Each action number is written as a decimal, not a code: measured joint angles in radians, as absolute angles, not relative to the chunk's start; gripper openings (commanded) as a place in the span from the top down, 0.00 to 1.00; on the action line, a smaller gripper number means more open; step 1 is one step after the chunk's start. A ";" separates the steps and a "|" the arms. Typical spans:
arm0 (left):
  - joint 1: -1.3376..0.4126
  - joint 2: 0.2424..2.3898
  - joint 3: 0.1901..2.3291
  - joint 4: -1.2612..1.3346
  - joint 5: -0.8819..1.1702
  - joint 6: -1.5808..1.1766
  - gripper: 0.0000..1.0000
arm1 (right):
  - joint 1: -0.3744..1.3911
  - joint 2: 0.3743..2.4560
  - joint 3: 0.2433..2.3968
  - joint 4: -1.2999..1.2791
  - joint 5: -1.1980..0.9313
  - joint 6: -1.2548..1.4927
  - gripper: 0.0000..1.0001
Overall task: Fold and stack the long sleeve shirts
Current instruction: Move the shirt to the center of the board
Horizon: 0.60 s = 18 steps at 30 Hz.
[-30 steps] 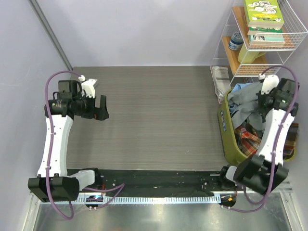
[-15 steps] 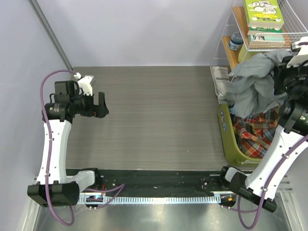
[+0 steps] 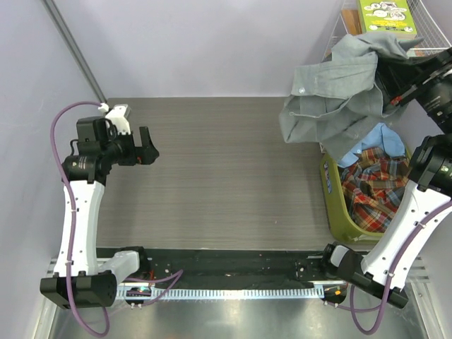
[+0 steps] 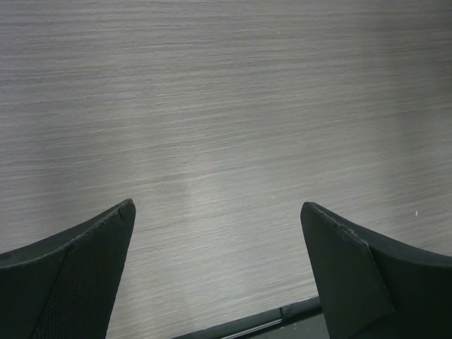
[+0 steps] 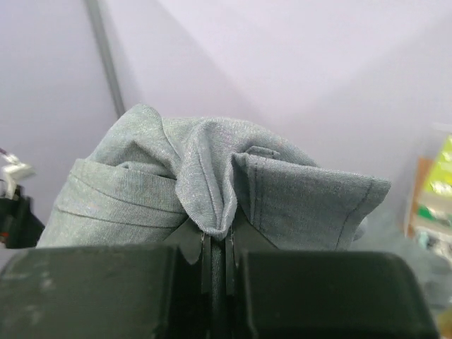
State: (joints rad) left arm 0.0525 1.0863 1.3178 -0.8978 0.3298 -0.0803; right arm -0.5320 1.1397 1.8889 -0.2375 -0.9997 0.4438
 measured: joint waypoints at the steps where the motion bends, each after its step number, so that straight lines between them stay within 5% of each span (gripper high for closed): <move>1: 0.052 1.086 1.312 -0.892 0.328 -0.088 0.00 | -0.532 1.148 1.889 -0.130 -1.019 0.532 0.99; 8: 0.052 1.086 1.271 -0.865 0.310 -0.127 0.00 | -0.503 1.328 2.162 0.202 -1.040 0.863 0.99; 12: 0.052 1.086 1.266 -0.862 0.290 -0.128 0.00 | -0.314 1.524 2.482 0.016 -0.979 0.773 0.99; 18: 0.052 1.075 1.246 -0.856 0.257 -0.124 0.00 | 0.086 1.650 2.463 -0.392 -0.732 0.461 0.99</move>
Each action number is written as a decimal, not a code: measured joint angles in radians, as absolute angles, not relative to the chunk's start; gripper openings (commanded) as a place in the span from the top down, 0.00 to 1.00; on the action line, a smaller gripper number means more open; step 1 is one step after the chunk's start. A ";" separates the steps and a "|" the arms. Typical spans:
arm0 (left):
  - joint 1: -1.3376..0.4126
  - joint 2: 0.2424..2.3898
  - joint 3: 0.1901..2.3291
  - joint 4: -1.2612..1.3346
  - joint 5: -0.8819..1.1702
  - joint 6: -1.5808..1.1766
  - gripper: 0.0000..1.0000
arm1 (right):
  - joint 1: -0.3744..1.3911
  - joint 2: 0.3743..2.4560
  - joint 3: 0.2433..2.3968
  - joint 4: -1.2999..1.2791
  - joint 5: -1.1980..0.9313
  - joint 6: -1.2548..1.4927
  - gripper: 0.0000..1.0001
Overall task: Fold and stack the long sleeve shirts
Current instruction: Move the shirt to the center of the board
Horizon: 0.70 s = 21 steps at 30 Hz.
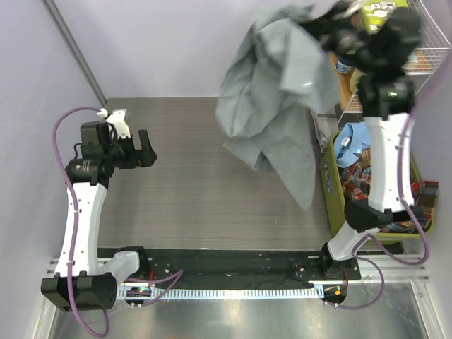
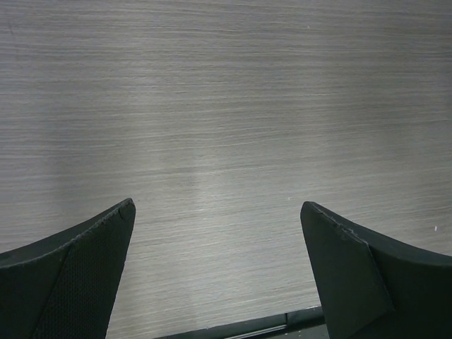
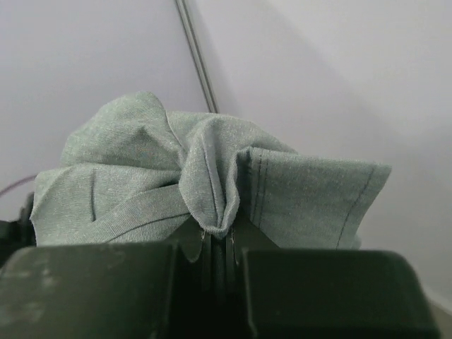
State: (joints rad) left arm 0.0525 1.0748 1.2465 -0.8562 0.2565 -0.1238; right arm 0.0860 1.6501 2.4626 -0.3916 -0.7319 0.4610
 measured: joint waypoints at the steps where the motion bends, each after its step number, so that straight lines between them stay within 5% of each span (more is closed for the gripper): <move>1: 0.052 1.069 1.241 -0.856 0.249 -0.123 0.00 | 0.140 1.666 2.444 -0.436 -0.686 0.416 0.99; 10: 0.061 1.026 1.218 -0.857 0.216 -0.124 0.00 | 0.683 1.773 2.382 -0.725 -0.223 0.043 0.99; 17: 0.069 1.037 1.239 -0.865 0.237 -0.132 0.00 | 0.772 1.750 2.449 -0.662 -0.067 -0.033 0.96; 20: 0.074 1.047 1.264 -0.865 0.258 -0.131 0.00 | 0.754 1.684 2.328 -0.604 -0.030 -0.063 0.40; 21: 0.075 1.050 1.272 -0.869 0.266 -0.128 0.00 | 0.741 1.650 2.249 -0.592 -0.032 -0.075 0.01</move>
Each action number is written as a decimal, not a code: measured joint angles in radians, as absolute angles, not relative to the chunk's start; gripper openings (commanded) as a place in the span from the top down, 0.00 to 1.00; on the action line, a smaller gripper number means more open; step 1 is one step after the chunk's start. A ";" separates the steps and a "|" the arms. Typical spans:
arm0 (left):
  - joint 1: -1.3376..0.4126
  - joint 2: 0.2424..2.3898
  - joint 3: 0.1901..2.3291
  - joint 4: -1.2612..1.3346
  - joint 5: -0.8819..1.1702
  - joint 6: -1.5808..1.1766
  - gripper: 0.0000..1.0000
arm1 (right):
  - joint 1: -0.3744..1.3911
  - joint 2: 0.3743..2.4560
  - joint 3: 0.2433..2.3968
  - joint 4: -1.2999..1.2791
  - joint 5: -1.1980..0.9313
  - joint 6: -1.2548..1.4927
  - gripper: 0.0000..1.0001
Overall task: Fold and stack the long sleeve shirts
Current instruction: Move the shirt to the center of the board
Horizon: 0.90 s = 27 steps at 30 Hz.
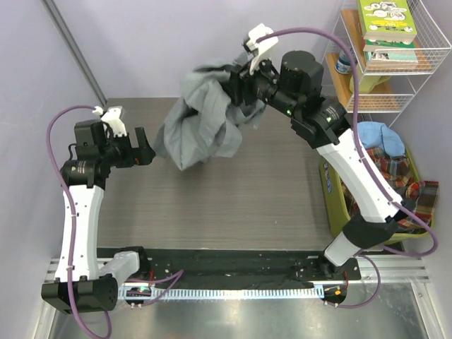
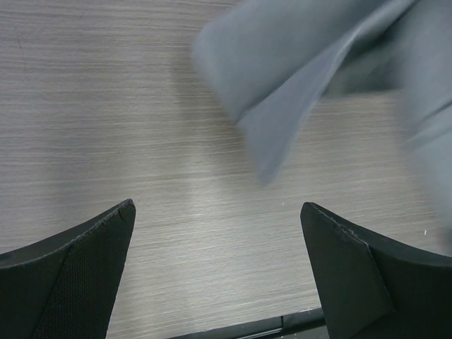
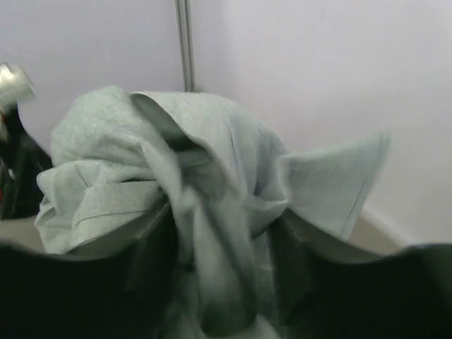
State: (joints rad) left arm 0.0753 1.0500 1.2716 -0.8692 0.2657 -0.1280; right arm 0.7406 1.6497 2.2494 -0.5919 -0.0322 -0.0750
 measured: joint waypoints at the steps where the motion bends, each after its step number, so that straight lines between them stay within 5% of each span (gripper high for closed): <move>1: 0.076 1.052 1.278 -0.873 0.274 -0.125 0.00 | 0.717 1.626 2.174 -0.573 -0.051 -0.075 0.00; 10: 0.095 1.048 1.266 -0.950 0.391 0.025 0.00 | 0.385 1.705 1.616 -0.624 -0.332 -0.039 0.00; 27: -0.145 1.401 1.054 -0.859 0.366 0.463 0.18 | 0.505 1.718 1.333 -0.655 -0.406 -0.022 0.09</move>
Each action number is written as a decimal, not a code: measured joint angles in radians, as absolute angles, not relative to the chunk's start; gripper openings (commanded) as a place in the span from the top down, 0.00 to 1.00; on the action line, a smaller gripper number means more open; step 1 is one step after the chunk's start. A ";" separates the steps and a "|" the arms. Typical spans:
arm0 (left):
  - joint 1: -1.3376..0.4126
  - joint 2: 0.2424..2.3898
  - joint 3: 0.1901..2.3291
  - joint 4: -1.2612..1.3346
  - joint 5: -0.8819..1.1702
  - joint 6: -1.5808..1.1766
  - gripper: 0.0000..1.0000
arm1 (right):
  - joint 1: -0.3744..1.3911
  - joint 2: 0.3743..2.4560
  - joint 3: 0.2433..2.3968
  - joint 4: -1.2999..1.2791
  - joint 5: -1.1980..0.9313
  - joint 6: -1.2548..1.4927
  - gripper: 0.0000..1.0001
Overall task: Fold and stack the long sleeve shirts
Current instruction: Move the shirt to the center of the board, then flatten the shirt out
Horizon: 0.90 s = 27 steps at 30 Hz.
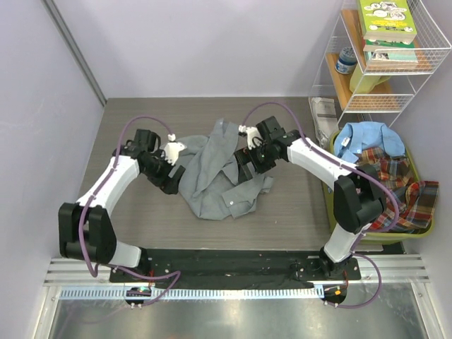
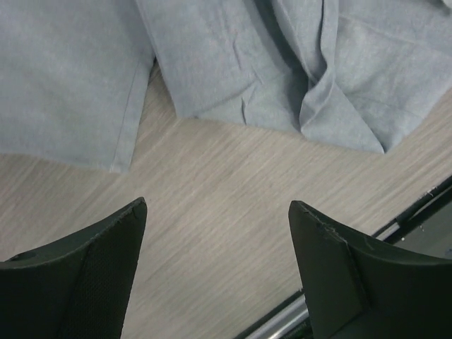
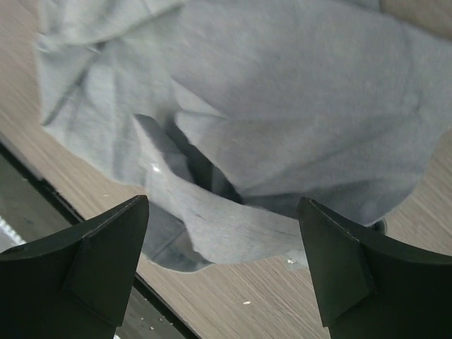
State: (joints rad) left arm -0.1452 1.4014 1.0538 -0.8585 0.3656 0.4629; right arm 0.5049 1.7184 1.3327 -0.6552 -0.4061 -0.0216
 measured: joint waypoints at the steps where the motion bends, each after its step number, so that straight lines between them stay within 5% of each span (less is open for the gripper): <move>1: -0.159 1.420 1.061 -0.847 0.365 0.461 0.18 | 0.505 1.723 1.320 -0.655 -0.396 -0.022 0.13; 3: -0.197 1.444 1.077 -0.814 0.356 0.449 0.15 | 0.505 1.729 1.288 -0.652 -0.364 -0.025 0.20; 11: -0.359 1.593 1.206 -0.633 0.337 0.275 0.18 | 0.505 1.820 1.268 -0.646 -0.254 -0.044 0.99; 16: -0.357 1.765 1.321 -0.544 0.348 0.128 0.29 | 0.474 1.856 1.312 -0.649 -0.223 -0.049 0.99; 19: -0.358 1.838 1.365 -0.520 0.366 0.071 0.57 | 0.448 1.869 1.353 -0.650 -0.210 -0.052 0.99; 21: -0.358 1.882 1.399 -0.513 0.377 0.051 0.85 | 0.434 1.870 1.380 -0.652 -0.204 -0.056 0.99; 23: -0.358 1.906 1.420 -0.509 0.383 0.032 1.00 | 0.422 1.870 1.402 -0.652 -0.200 -0.059 0.99; 27: -0.351 1.901 1.443 -0.507 0.431 0.028 1.00 | 0.406 1.870 1.431 -0.663 -0.200 -0.070 0.99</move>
State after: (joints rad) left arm -0.3508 1.9011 1.4425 -0.5072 0.4313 0.0280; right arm 0.4065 1.8702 1.4315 -0.6632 -0.1997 -0.0696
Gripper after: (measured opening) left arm 0.005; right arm 0.033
